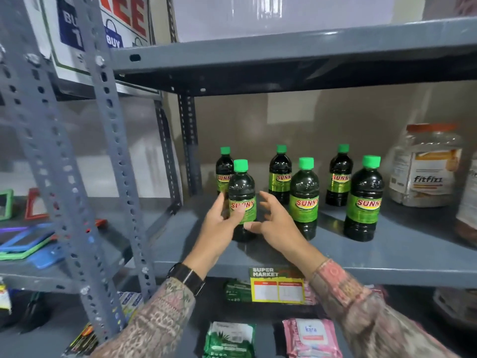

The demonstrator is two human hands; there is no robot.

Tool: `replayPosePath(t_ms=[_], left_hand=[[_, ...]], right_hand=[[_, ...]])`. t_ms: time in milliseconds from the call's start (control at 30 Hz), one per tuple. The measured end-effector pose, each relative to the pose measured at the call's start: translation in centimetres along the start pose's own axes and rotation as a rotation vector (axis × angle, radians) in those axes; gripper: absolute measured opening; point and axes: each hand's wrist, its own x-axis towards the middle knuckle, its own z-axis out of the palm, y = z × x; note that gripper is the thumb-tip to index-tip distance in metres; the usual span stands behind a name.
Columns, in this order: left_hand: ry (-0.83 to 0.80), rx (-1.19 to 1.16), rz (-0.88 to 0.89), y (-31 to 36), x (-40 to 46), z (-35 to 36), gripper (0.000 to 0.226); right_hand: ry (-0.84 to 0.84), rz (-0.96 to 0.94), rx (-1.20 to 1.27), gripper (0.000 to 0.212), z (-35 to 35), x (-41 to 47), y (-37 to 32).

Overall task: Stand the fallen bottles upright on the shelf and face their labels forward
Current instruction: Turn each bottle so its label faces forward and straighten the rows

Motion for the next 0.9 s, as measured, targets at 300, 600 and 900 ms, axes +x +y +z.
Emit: replayPosePath(t_ms=[300,600,900], left_hand=[[-0.045,-0.007,0.033,-0.7,1.8,-1.5,0.035],[-0.043,-0.015,0.02,-0.9,2.3,-3.8,0.034],[0.123,-0.335,-0.251,-1.3,2.8,-2.6,0.039]], right_hand=[[0.035,-0.031,0.023,0.066,2.2,2.1,1.0],[0.019,0.016,0.049,0.064,4.4,2.8,-0.2],[0.184,0.273,0.608,0.032,6.3,2.7,-2.8]])
